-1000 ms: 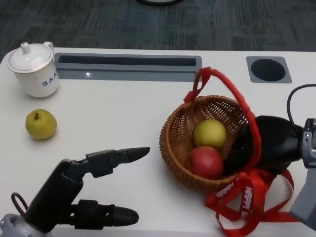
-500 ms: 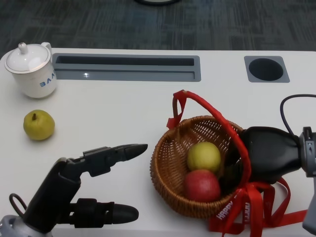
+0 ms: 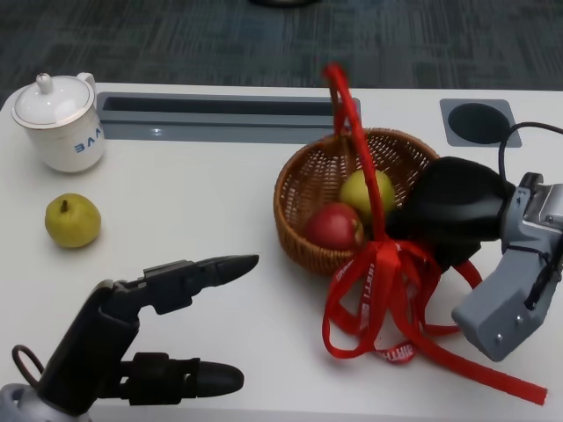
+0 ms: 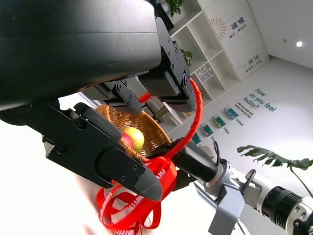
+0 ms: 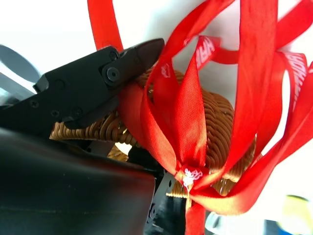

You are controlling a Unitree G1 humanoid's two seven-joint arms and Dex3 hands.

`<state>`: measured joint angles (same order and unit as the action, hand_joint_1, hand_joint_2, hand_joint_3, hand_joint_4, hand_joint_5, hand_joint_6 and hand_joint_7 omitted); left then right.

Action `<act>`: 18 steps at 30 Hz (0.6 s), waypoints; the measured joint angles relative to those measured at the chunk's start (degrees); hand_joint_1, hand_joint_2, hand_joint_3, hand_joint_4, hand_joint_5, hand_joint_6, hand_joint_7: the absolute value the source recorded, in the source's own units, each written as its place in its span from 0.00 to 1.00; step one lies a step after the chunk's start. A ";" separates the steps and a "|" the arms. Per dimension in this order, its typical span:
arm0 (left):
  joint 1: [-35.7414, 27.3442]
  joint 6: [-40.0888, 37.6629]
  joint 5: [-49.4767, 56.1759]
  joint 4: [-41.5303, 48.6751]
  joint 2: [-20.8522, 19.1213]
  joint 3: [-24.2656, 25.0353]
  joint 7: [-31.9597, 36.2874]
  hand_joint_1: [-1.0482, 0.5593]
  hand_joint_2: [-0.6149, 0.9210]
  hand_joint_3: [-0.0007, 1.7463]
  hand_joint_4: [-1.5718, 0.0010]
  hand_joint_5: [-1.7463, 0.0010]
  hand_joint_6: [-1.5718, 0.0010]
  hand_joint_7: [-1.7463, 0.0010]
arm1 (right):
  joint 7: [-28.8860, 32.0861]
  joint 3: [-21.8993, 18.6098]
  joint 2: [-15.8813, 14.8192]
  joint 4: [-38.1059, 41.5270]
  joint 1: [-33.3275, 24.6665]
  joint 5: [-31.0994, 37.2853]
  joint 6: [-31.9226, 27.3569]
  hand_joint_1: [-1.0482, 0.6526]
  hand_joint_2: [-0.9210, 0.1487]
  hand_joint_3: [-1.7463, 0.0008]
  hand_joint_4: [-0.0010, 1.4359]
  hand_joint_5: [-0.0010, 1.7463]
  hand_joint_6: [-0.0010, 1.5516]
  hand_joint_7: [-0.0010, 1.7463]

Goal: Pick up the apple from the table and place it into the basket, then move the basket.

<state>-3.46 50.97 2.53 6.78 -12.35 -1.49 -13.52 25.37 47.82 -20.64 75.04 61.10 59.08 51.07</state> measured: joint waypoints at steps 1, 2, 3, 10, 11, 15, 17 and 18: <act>-0.10 0.03 -0.02 0.00 0.00 0.02 0.01 0.34 0.87 0.00 0.55 1.00 0.56 1.00 | -1.13 -0.83 0.02 0.39 0.00 -0.71 -1.02 0.45 0.00 0.99 0.91 0.10 0.65 0.00; -0.22 0.05 -0.04 0.00 0.00 0.03 0.01 0.34 0.87 0.00 0.55 1.00 0.56 1.00 | -2.21 -1.62 0.06 0.76 0.00 -1.43 -2.02 0.45 0.00 0.99 0.89 0.09 0.65 0.00; -0.30 0.07 -0.05 0.00 0.00 0.04 0.01 0.34 0.87 0.00 0.55 1.00 0.56 1.00 | -3.23 -2.41 0.13 1.09 0.00 -2.13 -3.04 0.45 0.00 0.99 0.87 0.09 0.65 0.00; -0.36 0.85 -0.61 0.34 -0.02 0.11 0.00 0.35 0.87 0.00 0.55 1.00 0.56 1.00 | -8.75 -5.81 2.22 2.98 0.00 -4.98 -10.51 0.43 0.00 0.98 0.85 0.12 0.65 0.00; -0.37 1.15 -0.74 0.51 -0.03 0.13 0.00 0.35 0.87 0.00 0.55 1.00 0.55 1.00 | -9.73 -6.59 2.66 3.19 0.00 -5.61 -11.69 0.44 0.00 0.98 0.81 0.22 0.66 0.00; -0.81 2.71 -0.66 1.30 -0.06 0.68 0.11 0.33 0.87 0.00 0.54 0.99 0.54 0.99 | -15.00 -10.73 4.00 3.88 0.20 -9.34 -17.64 0.42 0.02 0.99 0.64 0.37 0.64 0.00; -1.55 3.44 -0.28 1.46 -0.06 1.29 0.39 0.31 0.88 0.00 0.53 0.99 0.54 0.99 | -17.82 -12.49 4.36 4.27 0.60 -10.81 -20.99 0.42 0.03 0.99 0.71 0.19 0.63 0.00; -2.00 3.75 0.00 1.47 -0.06 1.63 0.57 0.31 0.88 0.00 0.53 0.99 0.54 0.99 | -18.88 -13.16 4.44 4.47 0.82 -11.34 -22.60 0.42 0.03 0.99 0.75 0.15 0.63 0.00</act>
<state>-5.46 54.72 2.52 8.26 -12.41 0.13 -12.95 6.49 34.67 -16.20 79.52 61.93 47.74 28.47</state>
